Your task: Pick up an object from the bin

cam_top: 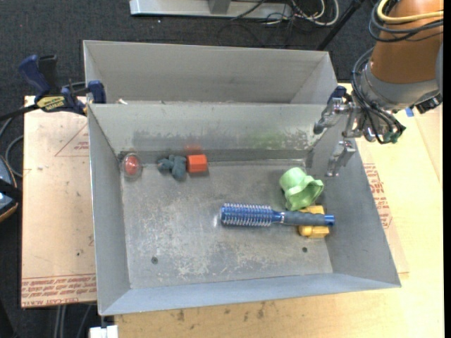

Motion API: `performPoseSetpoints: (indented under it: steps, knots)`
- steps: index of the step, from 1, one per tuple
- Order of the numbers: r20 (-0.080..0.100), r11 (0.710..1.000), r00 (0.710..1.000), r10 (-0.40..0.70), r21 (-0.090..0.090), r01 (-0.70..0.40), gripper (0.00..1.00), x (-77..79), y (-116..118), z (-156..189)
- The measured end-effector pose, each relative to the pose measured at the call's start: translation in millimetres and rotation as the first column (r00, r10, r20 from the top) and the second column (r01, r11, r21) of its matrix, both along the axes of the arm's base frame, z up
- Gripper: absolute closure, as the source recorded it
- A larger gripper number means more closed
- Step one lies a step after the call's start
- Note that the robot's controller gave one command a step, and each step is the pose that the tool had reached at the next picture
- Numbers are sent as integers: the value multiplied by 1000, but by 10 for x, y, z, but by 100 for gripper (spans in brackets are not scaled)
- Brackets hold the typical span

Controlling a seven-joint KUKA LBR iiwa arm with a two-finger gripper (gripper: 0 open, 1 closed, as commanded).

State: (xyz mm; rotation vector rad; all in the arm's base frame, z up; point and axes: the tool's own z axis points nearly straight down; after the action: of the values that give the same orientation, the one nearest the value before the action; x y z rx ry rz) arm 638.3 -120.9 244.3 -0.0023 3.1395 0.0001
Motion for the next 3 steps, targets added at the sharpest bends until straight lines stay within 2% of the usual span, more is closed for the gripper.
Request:
performPoseSetpoints:
  steps: [1,2,3]
  knots:
    - [-7,999,999,38,3,-38,0,-261,462,-1503]
    - [-3,984,984,179,2,-179,0,-1027,642,-1636]
    - [2,945,945,326,-6,-326,0,-1477,-386,-844]
